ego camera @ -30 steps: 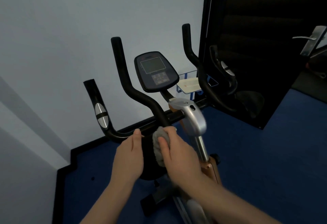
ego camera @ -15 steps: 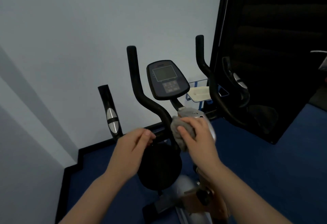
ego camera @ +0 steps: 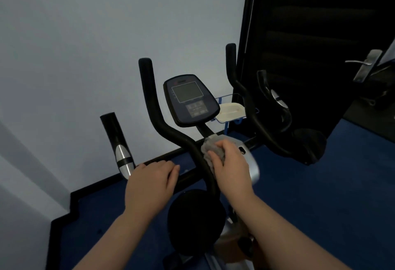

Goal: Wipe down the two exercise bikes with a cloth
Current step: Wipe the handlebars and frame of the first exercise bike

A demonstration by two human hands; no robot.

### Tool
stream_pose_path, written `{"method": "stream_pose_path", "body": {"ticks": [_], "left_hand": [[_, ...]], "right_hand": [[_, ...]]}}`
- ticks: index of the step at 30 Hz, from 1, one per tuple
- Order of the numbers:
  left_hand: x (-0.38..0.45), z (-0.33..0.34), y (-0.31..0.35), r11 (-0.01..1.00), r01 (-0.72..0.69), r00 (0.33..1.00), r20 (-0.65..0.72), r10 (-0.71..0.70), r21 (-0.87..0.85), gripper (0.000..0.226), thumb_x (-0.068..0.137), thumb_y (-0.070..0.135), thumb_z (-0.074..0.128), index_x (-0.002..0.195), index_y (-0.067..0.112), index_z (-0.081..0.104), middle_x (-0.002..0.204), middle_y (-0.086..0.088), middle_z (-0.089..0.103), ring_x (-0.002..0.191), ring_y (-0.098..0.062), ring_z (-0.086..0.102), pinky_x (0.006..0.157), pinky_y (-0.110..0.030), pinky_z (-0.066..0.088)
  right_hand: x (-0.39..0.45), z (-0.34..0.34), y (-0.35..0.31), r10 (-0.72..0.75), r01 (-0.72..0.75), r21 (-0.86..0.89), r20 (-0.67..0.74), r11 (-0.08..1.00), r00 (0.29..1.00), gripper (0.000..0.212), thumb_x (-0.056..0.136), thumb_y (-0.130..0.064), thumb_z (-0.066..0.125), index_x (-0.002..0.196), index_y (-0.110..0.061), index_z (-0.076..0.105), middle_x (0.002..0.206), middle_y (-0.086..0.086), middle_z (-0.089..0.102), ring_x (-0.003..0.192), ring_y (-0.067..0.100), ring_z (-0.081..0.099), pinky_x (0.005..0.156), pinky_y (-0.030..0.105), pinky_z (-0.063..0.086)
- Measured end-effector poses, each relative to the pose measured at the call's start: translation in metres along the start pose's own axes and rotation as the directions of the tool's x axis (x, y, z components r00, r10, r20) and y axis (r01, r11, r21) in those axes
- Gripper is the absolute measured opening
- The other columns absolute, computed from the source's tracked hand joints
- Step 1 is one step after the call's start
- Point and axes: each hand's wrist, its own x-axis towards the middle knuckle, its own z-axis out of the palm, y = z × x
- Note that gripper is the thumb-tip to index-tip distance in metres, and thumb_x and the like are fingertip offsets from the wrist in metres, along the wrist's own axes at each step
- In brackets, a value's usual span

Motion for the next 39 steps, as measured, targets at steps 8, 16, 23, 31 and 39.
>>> {"method": "stream_pose_path", "body": {"ticks": [8, 16, 23, 31, 39], "left_hand": [[0.0, 0.001, 0.002, 0.999, 0.003, 1.0, -0.022, -0.004, -0.049, 0.033, 0.088, 0.022, 0.068, 0.058, 0.019, 0.053, 0.052, 0.007, 0.05, 0.044, -0.014, 0.044, 0.051, -0.03, 0.035], [0.042, -0.03, -0.057, 0.914, 0.034, 0.998, -0.026, -0.049, -0.405, 0.043, 0.095, 0.042, 0.042, 0.07, 0.018, 0.067, 0.067, 0.007, 0.06, 0.068, -0.013, 0.053, 0.067, -0.036, 0.045], [0.05, -0.013, -0.074, 0.931, 0.006, 0.997, -0.071, -0.034, -0.366, 0.05, 0.094, 0.044, 0.036, 0.065, 0.017, 0.066, 0.059, 0.007, 0.057, 0.057, -0.01, 0.05, 0.067, -0.034, 0.039], [0.049, -0.013, -0.074, 0.907, -0.003, 0.991, -0.125, -0.055, -0.421, 0.039, 0.095, 0.033, 0.048, 0.063, 0.015, 0.063, 0.057, 0.007, 0.056, 0.054, -0.008, 0.047, 0.065, -0.039, 0.042], [0.051, -0.013, -0.074, 0.882, 0.02, 0.99, -0.113, -0.083, -0.471, 0.05, 0.094, 0.04, 0.04, 0.062, 0.007, 0.062, 0.057, 0.0, 0.057, 0.054, -0.02, 0.052, 0.063, -0.043, 0.044]], "right_hand": [[0.009, -0.022, 0.005, -0.049, 0.055, -0.066, 0.096, 0.996, 0.994, 0.008, 0.095, -0.027, 0.06, 0.101, -0.03, 0.056, 0.098, -0.013, 0.058, 0.092, 0.007, 0.057, 0.077, 0.024, 0.047], [0.033, 0.014, -0.035, -0.281, 0.292, -0.043, 0.171, 0.955, 0.944, 0.026, 0.083, -0.017, 0.074, 0.095, -0.032, 0.057, 0.099, -0.013, 0.049, 0.102, 0.01, 0.045, 0.083, 0.008, 0.033], [0.034, 0.018, -0.022, -0.336, 0.329, 0.072, 0.157, 0.942, 0.929, 0.029, 0.082, -0.011, 0.074, 0.097, -0.032, 0.06, 0.102, -0.016, 0.049, 0.102, 0.009, 0.052, 0.085, 0.014, 0.041], [0.065, 0.045, -0.063, -0.433, 0.433, 0.044, 0.199, 0.9, 0.879, 0.025, 0.083, -0.013, 0.073, 0.091, -0.03, 0.056, 0.096, -0.012, 0.048, 0.098, 0.017, 0.051, 0.081, 0.025, 0.043], [0.06, 0.023, -0.033, -0.477, 0.497, -0.015, 0.252, 0.868, 0.842, 0.03, 0.083, -0.012, 0.071, 0.094, -0.035, 0.054, 0.097, -0.017, 0.048, 0.096, 0.004, 0.05, 0.078, 0.018, 0.04]]}}
